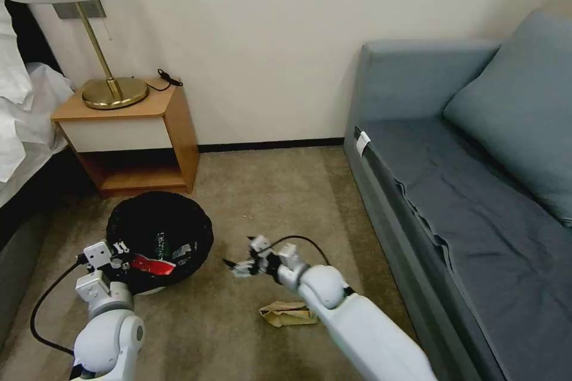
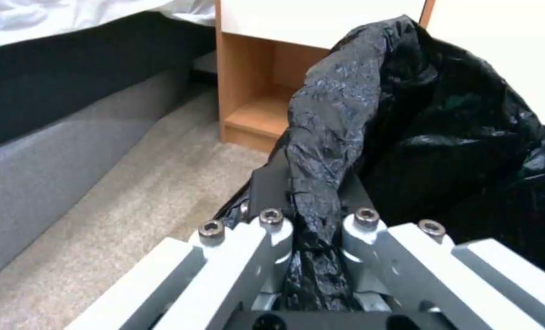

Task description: Pick up the trash bin, then pick up the garbage on the floor and place it into the trash bin.

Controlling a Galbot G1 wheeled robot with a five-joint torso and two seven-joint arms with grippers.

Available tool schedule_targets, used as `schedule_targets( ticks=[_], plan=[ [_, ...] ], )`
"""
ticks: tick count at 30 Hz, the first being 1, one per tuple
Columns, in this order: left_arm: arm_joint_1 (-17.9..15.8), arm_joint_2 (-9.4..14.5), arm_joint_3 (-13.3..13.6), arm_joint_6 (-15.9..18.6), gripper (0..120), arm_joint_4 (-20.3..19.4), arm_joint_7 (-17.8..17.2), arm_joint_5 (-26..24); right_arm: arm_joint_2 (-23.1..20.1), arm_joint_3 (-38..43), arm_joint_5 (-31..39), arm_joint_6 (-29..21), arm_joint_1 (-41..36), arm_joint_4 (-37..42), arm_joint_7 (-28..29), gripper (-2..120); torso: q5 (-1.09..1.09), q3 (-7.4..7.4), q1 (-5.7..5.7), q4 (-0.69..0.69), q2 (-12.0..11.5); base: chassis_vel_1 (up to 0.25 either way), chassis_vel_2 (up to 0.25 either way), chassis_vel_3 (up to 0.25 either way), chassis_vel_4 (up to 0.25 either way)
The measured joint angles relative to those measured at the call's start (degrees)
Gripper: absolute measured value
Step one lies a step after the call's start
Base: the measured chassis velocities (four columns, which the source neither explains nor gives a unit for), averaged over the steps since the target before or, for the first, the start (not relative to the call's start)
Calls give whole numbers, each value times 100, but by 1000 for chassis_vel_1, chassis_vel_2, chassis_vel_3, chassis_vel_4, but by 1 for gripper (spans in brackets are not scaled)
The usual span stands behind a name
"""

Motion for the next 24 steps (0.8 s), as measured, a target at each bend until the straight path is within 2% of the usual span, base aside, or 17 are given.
schedule_targets(
  ticks=[1, 5, 6, 8, 13, 24],
  plan=[
    [0, 0, 0, 0, 4, 0, 0, 0, 0, 0, 0, 0, 0, 0, 0, 100, 0, 0, 0, 0, 0, 0, 0, 0, 0],
    [-9, -4, 21, 29, 4, 87, -6, 21, -867, -202, 85, -352, -248, 637, -13, 100, -3, 0, 0, -1, 0, 0, 0, 0, 0],
    [-9, -4, 21, 29, 4, 87, -6, 21, -867, -202, 85, -352, -248, 637, -13, 100, -3, 0, 0, -1, 0, 0, 0, 0, 0],
    [-7, -11, 19, 49, 4, 90, -15, 29, -1154, -355, 40, -420, -299, 732, -30, 100, -1, 0, 0, -2, 0, 0, 0, 0, 0],
    [28, -2, -9, 78, 4, 41, -15, 32, -1356, -681, -101, -473, -234, 610, -143, 100, -1, 0, 0, 0, 0, 0, 0, 0, 0],
    [161, 37, -45, 56, 4, 0, -16, 76, -1366, -912, -451, -303, 29, 43, -630, 100, -3, 0, 0, 0, 0, 0, 0, 0, 0]
  ],
)
